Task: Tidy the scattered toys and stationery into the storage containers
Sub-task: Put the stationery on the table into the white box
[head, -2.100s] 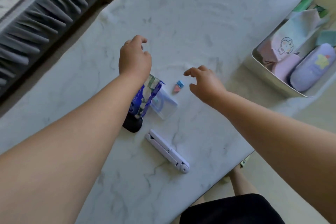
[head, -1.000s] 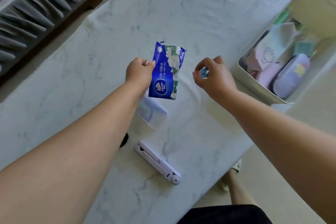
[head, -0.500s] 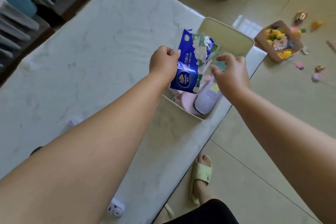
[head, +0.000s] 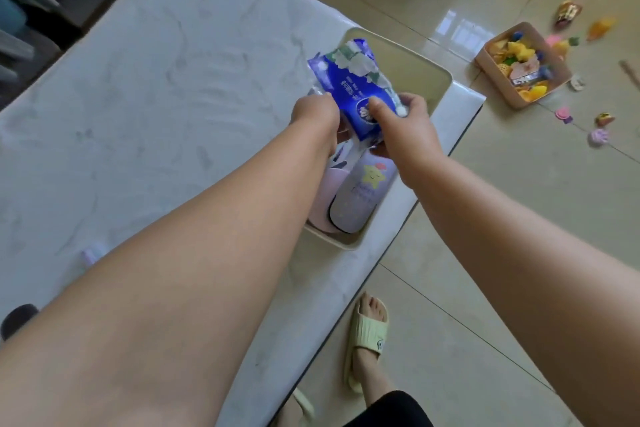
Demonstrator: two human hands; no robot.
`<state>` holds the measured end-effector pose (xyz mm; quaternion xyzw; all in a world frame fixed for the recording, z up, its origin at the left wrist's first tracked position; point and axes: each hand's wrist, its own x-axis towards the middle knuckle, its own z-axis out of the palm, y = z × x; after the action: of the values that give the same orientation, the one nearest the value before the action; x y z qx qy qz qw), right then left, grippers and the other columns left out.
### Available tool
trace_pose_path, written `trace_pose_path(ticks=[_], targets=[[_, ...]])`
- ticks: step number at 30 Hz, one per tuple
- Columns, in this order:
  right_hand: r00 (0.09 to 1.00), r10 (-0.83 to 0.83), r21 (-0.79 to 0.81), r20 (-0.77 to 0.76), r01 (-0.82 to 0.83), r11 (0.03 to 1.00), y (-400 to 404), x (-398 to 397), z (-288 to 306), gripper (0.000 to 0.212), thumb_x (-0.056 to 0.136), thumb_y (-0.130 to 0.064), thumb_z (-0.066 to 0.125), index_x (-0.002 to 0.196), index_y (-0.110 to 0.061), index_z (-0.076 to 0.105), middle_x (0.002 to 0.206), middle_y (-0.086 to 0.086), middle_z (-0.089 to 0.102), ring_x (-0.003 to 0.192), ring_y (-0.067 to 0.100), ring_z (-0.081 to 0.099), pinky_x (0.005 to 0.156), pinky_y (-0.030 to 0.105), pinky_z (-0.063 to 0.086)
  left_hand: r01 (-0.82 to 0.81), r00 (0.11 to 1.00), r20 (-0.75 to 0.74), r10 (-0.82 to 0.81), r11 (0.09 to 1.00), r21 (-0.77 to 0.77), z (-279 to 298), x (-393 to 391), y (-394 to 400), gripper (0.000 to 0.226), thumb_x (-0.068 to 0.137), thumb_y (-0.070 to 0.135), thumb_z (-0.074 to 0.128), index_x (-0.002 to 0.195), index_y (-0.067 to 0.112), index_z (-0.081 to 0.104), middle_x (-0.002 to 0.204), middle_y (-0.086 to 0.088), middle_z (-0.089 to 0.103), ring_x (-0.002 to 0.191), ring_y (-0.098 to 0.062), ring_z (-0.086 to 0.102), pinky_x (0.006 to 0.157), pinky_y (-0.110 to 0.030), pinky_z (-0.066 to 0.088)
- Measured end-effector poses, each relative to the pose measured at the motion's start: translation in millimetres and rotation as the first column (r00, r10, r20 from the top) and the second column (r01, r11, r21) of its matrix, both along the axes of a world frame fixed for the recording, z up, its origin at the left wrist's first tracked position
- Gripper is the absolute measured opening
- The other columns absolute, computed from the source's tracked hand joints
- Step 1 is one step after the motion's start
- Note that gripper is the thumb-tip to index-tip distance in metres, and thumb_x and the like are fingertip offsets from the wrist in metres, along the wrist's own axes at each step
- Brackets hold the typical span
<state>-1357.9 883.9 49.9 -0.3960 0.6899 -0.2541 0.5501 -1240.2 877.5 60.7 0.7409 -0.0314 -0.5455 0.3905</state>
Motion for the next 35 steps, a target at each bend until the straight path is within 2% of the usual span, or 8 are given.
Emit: trace_pose_path(ticks=[4, 6, 8, 12, 18, 24, 30, 35], targets=[[0.967, -0.064, -0.046, -0.247, 0.054, 0.997, -30, -10, -4, 0.046, 0.084, -0.055, 0.057, 0.119, -0.026, 0.046, 0.119, 0.008, 0.059, 0.091, 0.025, 0.065, 0.079, 0.04, 0.057, 0.155, 0.986, -0.069, -0.152, 0.987, 0.036, 2, -6, 3, 0.034, 0.104, 0.026, 0.036, 0.123, 0.003, 0.052, 0.106, -0.015, 0.063, 0.104, -0.029, 0.063, 0.097, -0.04, 0.05], [0.919, 0.054, 0.023, -0.391, -0.049, 0.999, -43, -11, -5, 0.045, 0.092, -0.051, 0.052, 0.128, -0.026, 0.046, 0.132, 0.008, 0.049, 0.089, 0.024, 0.058, 0.071, 0.032, 0.048, 0.194, 0.981, -0.013, -0.194, 0.98, 0.044, -5, 3, 6, 0.031, 0.103, 0.025, 0.037, 0.122, 0.005, 0.053, 0.111, -0.014, 0.064, 0.099, -0.026, 0.063, 0.092, -0.037, 0.051], [0.809, 0.209, 0.1, -0.549, -0.184, 0.978, -51, -6, -4, 0.041, 0.099, -0.042, 0.046, 0.135, -0.022, 0.043, 0.141, 0.013, 0.037, 0.088, 0.026, 0.05, 0.071, 0.033, 0.04, 0.208, 0.974, 0.089, -0.21, 0.977, 0.038, -10, 18, 14, 0.02, 0.101, 0.021, 0.038, 0.108, 0.013, 0.054, 0.096, -0.009, 0.066, 0.085, -0.022, 0.063, 0.081, -0.033, 0.053], [0.624, 0.297, 0.146, -0.723, -0.283, 0.948, -53, 7, -3, 0.043, 0.092, -0.008, 0.049, 0.134, -0.019, 0.045, 0.141, 0.015, 0.03, 0.083, 0.032, 0.051, 0.071, 0.037, 0.044, 0.259, 0.945, 0.207, -0.254, 0.966, 0.003, -19, 44, 29, 0.018, 0.1, 0.024, 0.04, 0.108, 0.018, 0.055, 0.085, -0.004, 0.065, 0.068, -0.016, 0.062, 0.062, -0.026, 0.049], [0.612, 0.194, -0.012, -0.767, -0.317, 0.948, -43, 20, -7, 0.057, 0.082, 0.004, 0.05, 0.133, -0.021, 0.046, 0.14, 0.013, 0.035, 0.122, 0.034, 0.042, 0.086, 0.042, 0.043, 0.248, 0.931, 0.296, -0.213, 0.965, -0.084, -14, 70, 57, 0.018, 0.099, 0.018, 0.039, 0.101, 0.016, 0.057, 0.077, -0.002, 0.064, 0.063, -0.015, 0.059, 0.056, -0.024, 0.046], [0.577, 0.204, -0.137, -0.791, -0.492, 0.86, 2, 56, -4, 0.04, 0.09, -0.016, 0.048, 0.129, -0.021, 0.05, 0.135, 0.013, 0.041, 0.123, 0.035, 0.038, 0.096, 0.041, 0.037, 0.209, 0.917, 0.357, -0.178, 0.977, -0.051, -7, 102, 101, 0.022, 0.1, 0.015, 0.037, 0.103, 0.013, 0.059, 0.08, -0.003, 0.064, 0.065, -0.016, 0.059, 0.06, -0.024, 0.049], [0.594, 0.302, -0.212, -0.745, -0.64, 0.739, 79, 124, 10, 0.049, 0.085, -0.008, 0.049, 0.13, -0.026, 0.049, 0.134, 0.008, 0.042, 0.126, 0.03, 0.036, 0.094, 0.037, 0.038, 0.186, 0.899, 0.394, -0.19, 0.981, 0.047, -13, 157, 179, 0.023, 0.098, 0.013, 0.038, 0.102, 0.014, 0.06, 0.084, -0.003, 0.066, 0.071, -0.015, 0.062, 0.076, -0.03, 0.052], [0.603, 0.487, -0.245, -0.632, -0.752, 0.612, 164, 184, 4, 0.052, 0.084, -0.004, 0.049, 0.132, -0.024, 0.051, 0.131, 0.007, 0.046, 0.124, 0.029, 0.039, 0.095, 0.033, 0.036, 0.113, 0.895, 0.42, -0.153, 0.987, 0.118, -20, 211, 264, 0.022, 0.096, 0.01, 0.038, 0.099, 0.014, 0.059, 0.079, -0.002, 0.063, 0.065, -0.013, 0.059, 0.066, -0.026, 0.049]])
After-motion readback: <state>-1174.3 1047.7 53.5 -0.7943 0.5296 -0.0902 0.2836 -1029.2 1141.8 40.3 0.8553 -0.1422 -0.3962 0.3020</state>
